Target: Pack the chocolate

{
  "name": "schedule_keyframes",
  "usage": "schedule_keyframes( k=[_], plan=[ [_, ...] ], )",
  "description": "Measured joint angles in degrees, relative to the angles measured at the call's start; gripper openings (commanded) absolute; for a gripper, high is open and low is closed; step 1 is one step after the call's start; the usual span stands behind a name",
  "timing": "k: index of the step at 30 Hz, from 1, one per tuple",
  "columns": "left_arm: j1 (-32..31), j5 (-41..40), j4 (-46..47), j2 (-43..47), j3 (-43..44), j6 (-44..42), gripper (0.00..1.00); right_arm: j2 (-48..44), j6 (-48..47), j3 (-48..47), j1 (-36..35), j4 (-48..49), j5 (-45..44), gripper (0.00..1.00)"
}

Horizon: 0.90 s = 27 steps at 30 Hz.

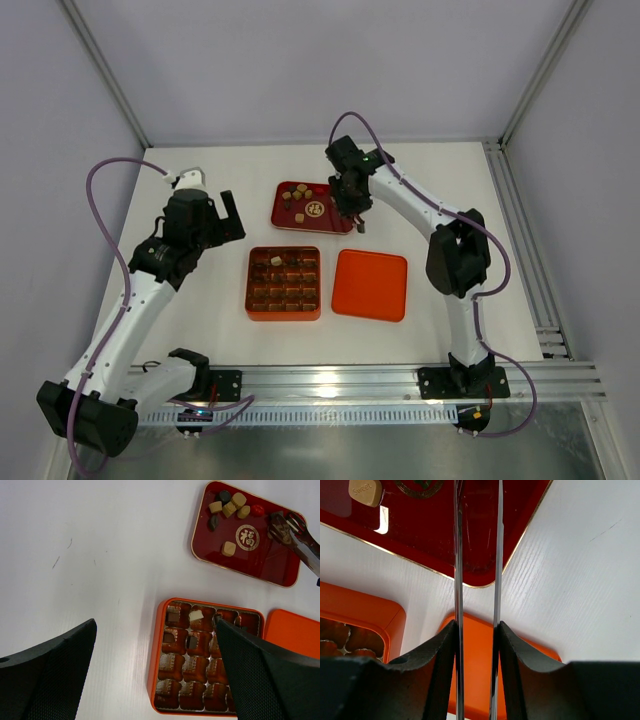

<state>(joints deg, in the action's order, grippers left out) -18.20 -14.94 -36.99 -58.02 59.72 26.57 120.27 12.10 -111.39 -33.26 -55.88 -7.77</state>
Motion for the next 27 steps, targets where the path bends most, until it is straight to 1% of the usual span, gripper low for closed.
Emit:
schedule_keyframes(
  k=[5,6,9,20,27],
  plan=[
    [0.0,0.0,0.0,0.0,0.0,0.0,1.0,-0.7,0.0,0.7,0.0,-0.2,0.2,0.4],
    [0.0,0.0,0.0,0.0,0.0,0.0,1.0,-0.8,0.0,0.7,0.0,-0.2,0.2,0.42],
    [0.2,0.0,0.0,0.0,0.0,0.0,1.0,-1.1,0.0,0.7,0.0,-0.3,0.2,0.43],
    [0.2,0.0,0.1,0.0,0.0,0.0,1.0,-1.4,-0.2,0.5,0.0,-1.1,0.2,0.44],
    [0.2,0.0,0.1,0.0,0.0,0.0,1.0,-1.4,-0.4,-0.4,0.0,-1.6,0.2,0.42]
  ],
)
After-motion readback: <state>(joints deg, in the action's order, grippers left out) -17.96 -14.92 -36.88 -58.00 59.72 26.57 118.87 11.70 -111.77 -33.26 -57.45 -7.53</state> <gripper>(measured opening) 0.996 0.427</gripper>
